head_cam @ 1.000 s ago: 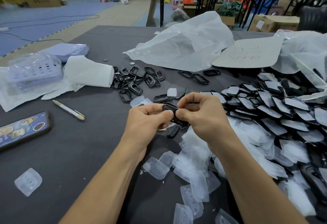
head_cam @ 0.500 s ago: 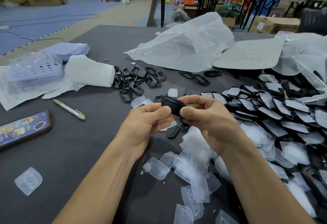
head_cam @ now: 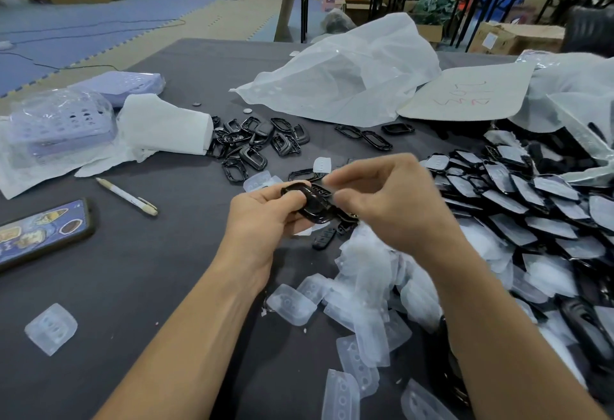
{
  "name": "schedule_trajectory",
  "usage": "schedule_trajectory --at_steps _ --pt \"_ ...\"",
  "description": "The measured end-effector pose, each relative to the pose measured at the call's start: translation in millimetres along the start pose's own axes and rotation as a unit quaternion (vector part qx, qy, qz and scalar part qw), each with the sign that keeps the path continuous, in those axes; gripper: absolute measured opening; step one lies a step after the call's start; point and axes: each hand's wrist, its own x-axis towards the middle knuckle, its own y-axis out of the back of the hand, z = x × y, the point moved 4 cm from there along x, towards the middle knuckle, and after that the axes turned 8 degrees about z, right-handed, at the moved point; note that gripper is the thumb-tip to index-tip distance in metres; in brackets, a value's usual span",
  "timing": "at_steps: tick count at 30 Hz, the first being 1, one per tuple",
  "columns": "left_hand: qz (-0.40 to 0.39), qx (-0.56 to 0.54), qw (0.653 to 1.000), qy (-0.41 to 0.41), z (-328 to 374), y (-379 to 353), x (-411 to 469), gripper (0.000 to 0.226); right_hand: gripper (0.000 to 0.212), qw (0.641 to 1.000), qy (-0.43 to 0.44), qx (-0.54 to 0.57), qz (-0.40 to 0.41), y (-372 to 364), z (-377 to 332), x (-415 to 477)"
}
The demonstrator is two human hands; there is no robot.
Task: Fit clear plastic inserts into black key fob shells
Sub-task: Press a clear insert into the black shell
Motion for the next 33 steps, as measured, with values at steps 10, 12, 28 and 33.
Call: schedule_trajectory --at_steps 10,12,28,33 --pt "0.004 0.061 0.998 -0.027 -0.6 0.4 6.7 0.033 0.028 0.953 -0.086 -0.264 -0.118 2.4 23.3 4.0" --pt "0.012 0.066 0.997 -0.036 -1.6 1.3 7.5 0.035 0.028 0.945 -0.086 -0.28 -0.143 -1.7 25.7 1.9" --pt "-0.002 0.06 0.997 -0.052 -5.9 -1.9 6.4 0.032 0.026 0.925 -0.076 -0.318 -0.194 -4.8 25.1 2.7" --pt "-0.006 0.041 0.999 -0.027 -7.0 -1.9 7.2 0.03 0.027 0.905 -0.078 -0.336 -0.249 -8.3 21.9 -5.0"
